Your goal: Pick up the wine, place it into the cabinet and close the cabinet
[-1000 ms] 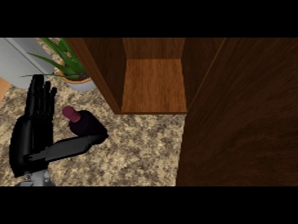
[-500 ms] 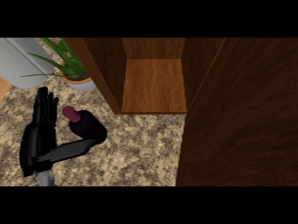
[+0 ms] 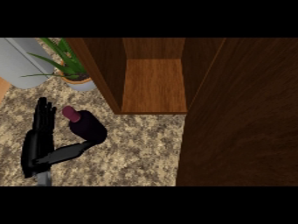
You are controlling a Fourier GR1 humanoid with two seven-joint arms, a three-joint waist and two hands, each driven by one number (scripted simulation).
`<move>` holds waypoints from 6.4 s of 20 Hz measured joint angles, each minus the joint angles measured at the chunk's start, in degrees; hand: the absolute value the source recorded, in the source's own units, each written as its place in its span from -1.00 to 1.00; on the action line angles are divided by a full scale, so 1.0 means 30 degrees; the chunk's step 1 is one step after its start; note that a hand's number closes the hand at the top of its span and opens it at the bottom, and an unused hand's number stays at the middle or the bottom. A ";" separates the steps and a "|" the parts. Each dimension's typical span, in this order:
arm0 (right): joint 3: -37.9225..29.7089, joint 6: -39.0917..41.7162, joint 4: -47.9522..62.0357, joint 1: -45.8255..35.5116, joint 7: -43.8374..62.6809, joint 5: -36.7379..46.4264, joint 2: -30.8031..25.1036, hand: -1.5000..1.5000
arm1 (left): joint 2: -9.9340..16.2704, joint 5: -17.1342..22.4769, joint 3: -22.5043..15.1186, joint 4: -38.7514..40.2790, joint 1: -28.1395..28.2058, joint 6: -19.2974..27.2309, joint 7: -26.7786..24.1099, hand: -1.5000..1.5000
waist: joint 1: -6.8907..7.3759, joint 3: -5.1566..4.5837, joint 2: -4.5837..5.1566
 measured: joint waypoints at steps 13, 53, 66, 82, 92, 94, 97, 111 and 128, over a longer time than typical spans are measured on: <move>-0.0526 0.0472 0.0162 -0.0332 0.0280 -0.0320 -0.0182 -1.00 | 0.0697 0.0604 0.1385 0.5194 -0.1020 -0.1882 -0.3729 -1.00 | -0.0009 0.0000 0.0010; -0.0296 0.0141 0.0168 -0.0631 0.0682 -0.0692 -0.0063 -1.00 | 0.1237 0.1306 0.3648 2.2248 -0.7981 -0.5905 -1.3476 1.00 | -0.0107 0.0047 0.0006; -0.0089 0.0271 0.0070 0.0032 0.0630 -0.0728 -0.0106 -1.00 | 0.1320 0.2358 0.3101 1.8676 -0.4678 -0.8765 -1.4497 1.00 | 0.0083 0.0036 -0.0083; 0.0398 0.0184 0.0274 0.0085 0.0210 -0.0612 0.0167 -1.00 | -0.0981 0.3466 -0.1774 0.1673 0.2343 -0.5896 -0.5743 1.00 | 0.0192 0.0025 -0.0062; 0.0107 0.0001 0.0282 0.0000 0.0048 -0.0555 0.0211 -1.00 | -0.1149 0.2914 -0.5581 -0.2658 0.2266 -0.1513 -0.2659 1.00 | 0.0074 0.0012 -0.0020; -0.0060 -0.0063 0.0281 -0.0164 0.0196 -0.0558 0.0082 -1.00 | -0.1156 0.2872 -0.6011 -0.2996 0.1417 -0.0671 -0.1738 1.00 | 0.0048 0.0010 -0.0012; -0.0307 -0.0080 0.0343 -0.0297 0.0176 -0.0542 0.0069 -1.00 | -0.1162 0.2821 -0.6614 -0.2716 0.0345 0.0382 -0.1262 1.00 | 0.0039 0.0010 -0.0003; -0.1557 0.0653 0.0454 -0.0273 -0.0078 -0.0873 -0.0216 -1.00 | -0.1168 0.2815 -0.8657 0.1689 -0.6054 0.5737 0.0032 1.00 | -0.0083 0.0004 0.0021; -0.3286 0.1044 0.0985 -0.1324 0.0423 -0.2200 -0.0866 -1.00 | -0.1171 0.6370 -0.9227 1.0634 -1.0533 0.7363 -0.4778 1.00 | -0.0193 -0.0004 0.0056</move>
